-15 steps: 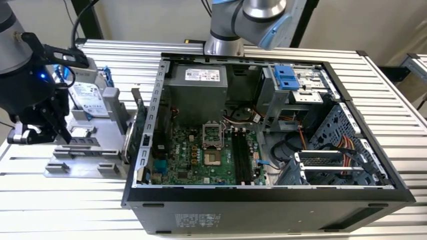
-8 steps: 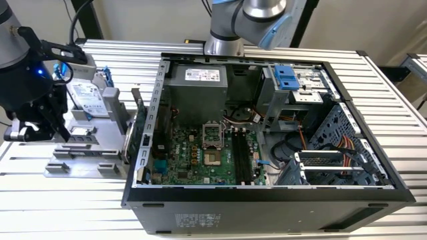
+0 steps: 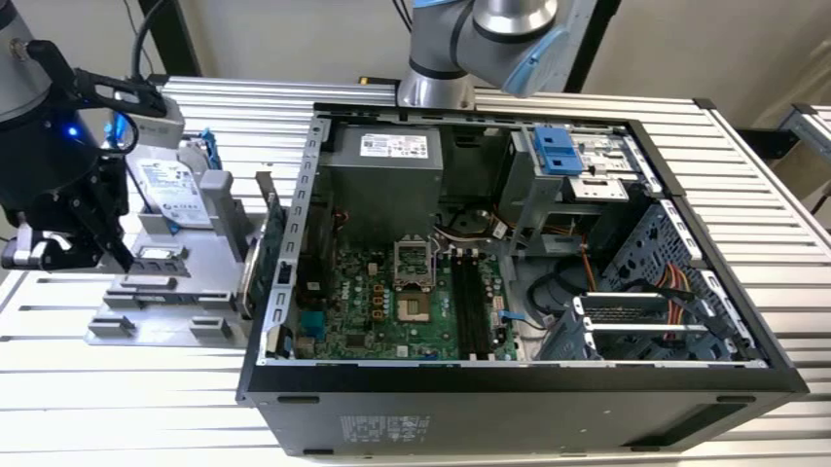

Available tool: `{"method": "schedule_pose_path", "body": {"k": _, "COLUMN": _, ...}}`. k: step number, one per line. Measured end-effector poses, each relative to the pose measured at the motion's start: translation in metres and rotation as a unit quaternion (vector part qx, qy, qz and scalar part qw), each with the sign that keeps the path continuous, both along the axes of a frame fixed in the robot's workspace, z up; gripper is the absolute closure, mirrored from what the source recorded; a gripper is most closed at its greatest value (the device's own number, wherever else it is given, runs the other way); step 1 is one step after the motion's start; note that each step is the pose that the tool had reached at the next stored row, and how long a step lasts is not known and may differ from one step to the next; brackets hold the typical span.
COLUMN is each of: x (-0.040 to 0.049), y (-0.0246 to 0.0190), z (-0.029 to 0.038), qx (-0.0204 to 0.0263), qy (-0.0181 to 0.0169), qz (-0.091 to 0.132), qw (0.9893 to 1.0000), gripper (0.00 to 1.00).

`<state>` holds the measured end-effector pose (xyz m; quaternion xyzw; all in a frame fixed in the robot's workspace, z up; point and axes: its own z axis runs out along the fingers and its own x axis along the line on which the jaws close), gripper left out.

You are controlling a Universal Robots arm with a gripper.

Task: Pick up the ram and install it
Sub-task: 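Pick up the ram and move it above insertion slot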

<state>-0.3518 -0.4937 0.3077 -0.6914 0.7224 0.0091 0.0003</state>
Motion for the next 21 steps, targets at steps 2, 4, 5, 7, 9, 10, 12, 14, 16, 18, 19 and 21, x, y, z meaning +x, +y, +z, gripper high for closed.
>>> {"method": "schedule_pose_path", "body": {"k": 2, "x": 0.0, "y": 0.0, "z": 0.0019, "qx": 0.0001, "qy": -0.0001, "qz": 0.0, "qw": 1.0, "gripper": 1.0}}
{"method": "schedule_pose_path", "body": {"k": 4, "x": 0.0, "y": 0.0, "z": 0.0039, "qx": 0.0, "qy": 0.0, "qz": 0.0, "qw": 1.0, "gripper": 1.0}}
{"method": "schedule_pose_path", "body": {"k": 5, "x": 0.0, "y": 0.0, "z": 0.0048, "qx": 0.0, "qy": 0.0001, "qz": 0.0, "qw": 1.0, "gripper": 1.0}}
{"method": "schedule_pose_path", "body": {"k": 7, "x": 0.0, "y": 0.0, "z": 0.0071, "qx": -0.0001, "qy": 0.0001, "qz": 0.0, "qw": 1.0, "gripper": 1.0}}
{"method": "schedule_pose_path", "body": {"k": 9, "x": 0.0, "y": 0.0, "z": 0.0094, "qx": 0.0, "qy": 0.0, "qz": 0.0, "qw": 1.0, "gripper": 1.0}}
{"method": "schedule_pose_path", "body": {"k": 10, "x": 0.0, "y": 0.0, "z": 0.0103, "qx": 0.0, "qy": 0.0, "qz": 0.0, "qw": 1.0, "gripper": 1.0}}
{"method": "schedule_pose_path", "body": {"k": 12, "x": 0.0, "y": 0.0, "z": 0.0125, "qx": 0.0, "qy": 0.0, "qz": 0.0, "qw": 1.0, "gripper": 1.0}}
{"method": "schedule_pose_path", "body": {"k": 14, "x": 0.0, "y": 0.0, "z": 0.015, "qx": 0.0, "qy": -0.0001, "qz": 0.0, "qw": 1.0, "gripper": 1.0}}
{"method": "schedule_pose_path", "body": {"k": 16, "x": 0.0, "y": 0.0, "z": 0.0177, "qx": 0.0, "qy": 0.0, "qz": 0.0, "qw": 1.0, "gripper": 1.0}}
{"method": "schedule_pose_path", "body": {"k": 18, "x": 0.0, "y": 0.0, "z": 0.0203, "qx": 0.0, "qy": 0.0, "qz": 0.0, "qw": 1.0, "gripper": 1.0}}
{"method": "schedule_pose_path", "body": {"k": 19, "x": 0.0, "y": 0.0, "z": 0.0218, "qx": -0.0001, "qy": 0.0001, "qz": 0.0, "qw": 1.0, "gripper": 1.0}}
{"method": "schedule_pose_path", "body": {"k": 21, "x": 0.0, "y": 0.0, "z": 0.0245, "qx": -0.0001, "qy": 0.0001, "qz": 0.0, "qw": 1.0, "gripper": 1.0}}
